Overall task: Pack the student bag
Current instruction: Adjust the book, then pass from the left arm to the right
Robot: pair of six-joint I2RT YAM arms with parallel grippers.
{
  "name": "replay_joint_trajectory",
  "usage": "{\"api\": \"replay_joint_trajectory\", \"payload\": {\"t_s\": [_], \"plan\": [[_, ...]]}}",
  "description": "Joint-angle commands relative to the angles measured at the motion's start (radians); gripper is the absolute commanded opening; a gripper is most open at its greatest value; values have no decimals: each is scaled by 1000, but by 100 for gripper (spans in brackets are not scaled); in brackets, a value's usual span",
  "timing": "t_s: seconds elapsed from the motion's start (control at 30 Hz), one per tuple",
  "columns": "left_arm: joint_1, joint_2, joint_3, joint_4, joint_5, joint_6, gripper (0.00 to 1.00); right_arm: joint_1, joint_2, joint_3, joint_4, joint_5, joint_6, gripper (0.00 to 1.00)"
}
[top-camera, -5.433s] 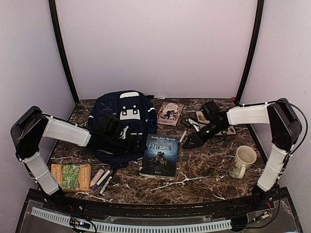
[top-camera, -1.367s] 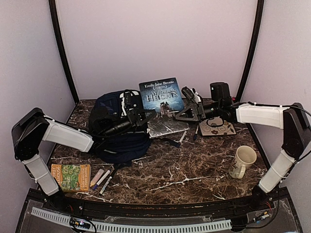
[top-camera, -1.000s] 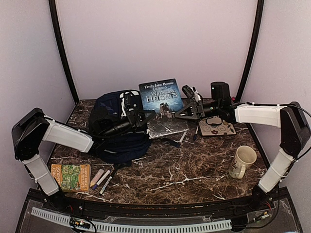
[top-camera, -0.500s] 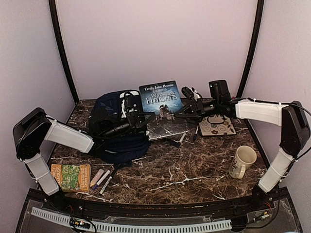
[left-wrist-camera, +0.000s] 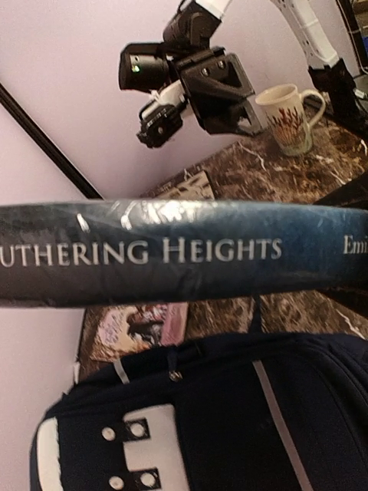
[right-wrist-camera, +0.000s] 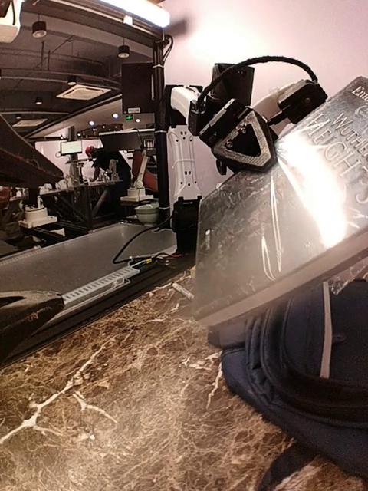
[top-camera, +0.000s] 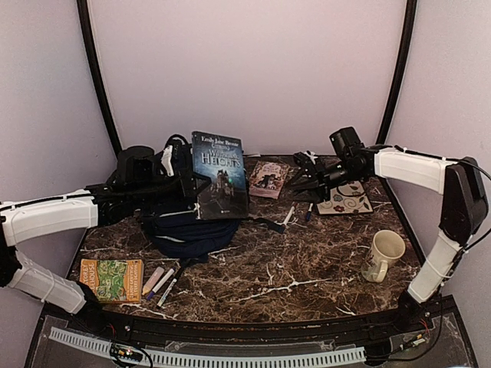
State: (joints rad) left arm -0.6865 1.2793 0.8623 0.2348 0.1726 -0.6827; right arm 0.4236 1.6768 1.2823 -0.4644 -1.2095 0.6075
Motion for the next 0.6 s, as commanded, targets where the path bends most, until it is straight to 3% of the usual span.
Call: {"api": "replay_joint_trajectory", "payload": {"t_s": [0.0, 0.07, 0.1, 0.13, 0.17, 0.2, 0.33, 0.43, 0.47, 0.5, 0.53, 0.57], "plan": [[-1, -63, 60, -181, -91, 97, 0, 35, 37, 5, -80, -9, -3, 46], [-1, -60, 63, -216, -99, 101, 0, 72, 39, -12, -76, -9, -3, 46], [-1, -51, 67, -232, -101, 103, 0, 99, 42, -22, -74, 892, -3, 93], [-1, -44, 71, -242, -94, 105, 0, 114, 46, -28, -74, 988, -3, 99], [-2, -37, 72, -245, -86, 106, 0, 123, 48, -34, -74, 992, -734, 100], [0, -33, 72, -244, -77, 106, 0, 127, 49, -37, -74, 964, -857, 100], [1, -20, 66, -222, -38, 97, 0, 127, 56, -40, -77, 835, -867, 99], [1, -6, 71, -226, -18, 97, 0, 128, 66, -39, -71, 835, -866, 93], [1, -2, 71, -228, -14, 97, 0, 131, 70, -36, -76, 845, -871, 84], [0, 0, 69, -226, -10, 97, 0, 132, 79, -24, -88, 844, -881, 35], [0, 0, 68, -225, -5, 95, 0, 131, 91, -8, -109, 847, -883, 3], [1, 0, 65, -221, -3, 91, 0, 131, 99, -1, -121, 845, -878, 0]]}}
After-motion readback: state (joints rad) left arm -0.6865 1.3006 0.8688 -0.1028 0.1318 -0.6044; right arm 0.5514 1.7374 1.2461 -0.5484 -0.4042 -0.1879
